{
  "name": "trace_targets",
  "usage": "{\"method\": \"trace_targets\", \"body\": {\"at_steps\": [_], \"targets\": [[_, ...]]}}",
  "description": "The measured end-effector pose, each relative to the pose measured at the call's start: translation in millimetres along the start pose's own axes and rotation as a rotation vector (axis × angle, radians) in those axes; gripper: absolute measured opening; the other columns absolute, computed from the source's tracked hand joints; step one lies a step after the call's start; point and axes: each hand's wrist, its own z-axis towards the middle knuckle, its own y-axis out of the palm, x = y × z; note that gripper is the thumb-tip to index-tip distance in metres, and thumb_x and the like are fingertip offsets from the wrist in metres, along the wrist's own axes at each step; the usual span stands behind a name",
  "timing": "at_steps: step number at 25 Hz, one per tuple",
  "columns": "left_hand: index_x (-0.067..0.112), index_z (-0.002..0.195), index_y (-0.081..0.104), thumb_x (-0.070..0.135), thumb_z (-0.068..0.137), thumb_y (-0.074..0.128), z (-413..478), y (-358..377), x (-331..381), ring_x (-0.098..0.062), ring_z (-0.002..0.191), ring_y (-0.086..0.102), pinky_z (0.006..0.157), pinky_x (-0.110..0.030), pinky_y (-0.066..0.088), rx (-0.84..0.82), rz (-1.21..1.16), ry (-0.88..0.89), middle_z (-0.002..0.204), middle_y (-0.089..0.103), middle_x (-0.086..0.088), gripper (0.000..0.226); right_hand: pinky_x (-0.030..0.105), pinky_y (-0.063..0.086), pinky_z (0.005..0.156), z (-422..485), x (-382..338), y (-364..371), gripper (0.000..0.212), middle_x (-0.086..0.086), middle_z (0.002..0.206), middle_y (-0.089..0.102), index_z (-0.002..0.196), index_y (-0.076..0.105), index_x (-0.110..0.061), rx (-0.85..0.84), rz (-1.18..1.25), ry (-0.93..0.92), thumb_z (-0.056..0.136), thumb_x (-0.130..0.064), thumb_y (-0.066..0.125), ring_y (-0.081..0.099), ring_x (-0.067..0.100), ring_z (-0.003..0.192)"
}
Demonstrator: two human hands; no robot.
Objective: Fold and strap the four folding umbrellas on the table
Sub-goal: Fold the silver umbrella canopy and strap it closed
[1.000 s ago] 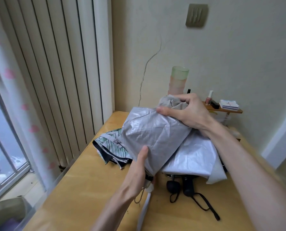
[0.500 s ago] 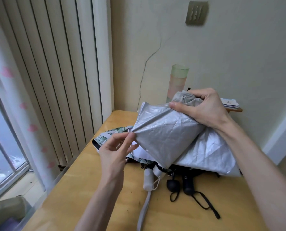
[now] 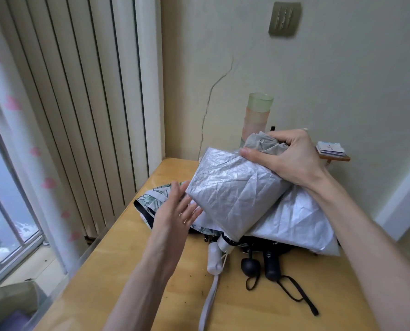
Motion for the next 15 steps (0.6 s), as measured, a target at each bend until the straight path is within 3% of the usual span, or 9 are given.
{"method": "trace_targets", "body": {"at_steps": [3, 6, 10, 15], "targets": [[0.011, 0.132, 0.071, 0.039, 0.1, 0.062, -3.4, 2.3, -3.0, -0.022, 0.124, 0.07, 0.11, -0.038, 0.046, -0.103, 0.178, 0.051, 0.129, 0.075, -0.006, 0.043, 0.03, 0.047, 0.065, -2.8, -1.5, 5.9, 0.055, 0.022, 0.083, 0.075, 0.085, 0.079, -0.003, -0.066, 0.003, 0.006, 0.073, -0.056, 0.091, 0.061, 0.019, 0.068], [0.011, 0.127, 0.074, 0.023, 0.102, 0.063, -1.2, -2.2, -5.4, -0.03, 0.124, 0.068, 0.106, -0.041, 0.05, -0.04, 0.109, 0.048, 0.129, 0.074, -0.012, 0.029, 0.03, 0.038, 0.059, -5.0, 1.4, 13.7, 0.066, 0.022, 0.074, 0.067, 0.077, 0.071, 0.001, -0.075, -0.086, 0.002, 0.081, -0.064, 0.082, 0.051, 0.011, 0.062], [0.009, 0.141, 0.063, 0.026, 0.104, 0.053, -1.2, 1.0, -1.5, -0.031, 0.13, 0.064, 0.11, -0.051, 0.047, -0.086, -0.053, -0.008, 0.14, 0.067, -0.015, 0.042, 0.029, 0.036, 0.055, -3.6, 2.2, 19.5, 0.062, 0.015, 0.066, 0.065, 0.078, 0.071, 0.0, -0.049, -0.172, 0.066, 0.088, -0.061, 0.076, 0.048, 0.007, 0.058], [0.015, 0.145, 0.061, 0.028, 0.104, 0.051, 1.0, -1.6, 2.6, -0.025, 0.128, 0.066, 0.095, -0.039, 0.06, -0.128, -0.13, -0.038, 0.14, 0.069, -0.007, 0.044, 0.03, 0.04, 0.066, -3.2, 4.7, 23.0, 0.08, 0.016, 0.081, 0.077, 0.086, 0.075, 0.0, -0.171, -0.112, 0.146, 0.077, -0.079, 0.063, 0.055, 0.006, 0.069]]}}
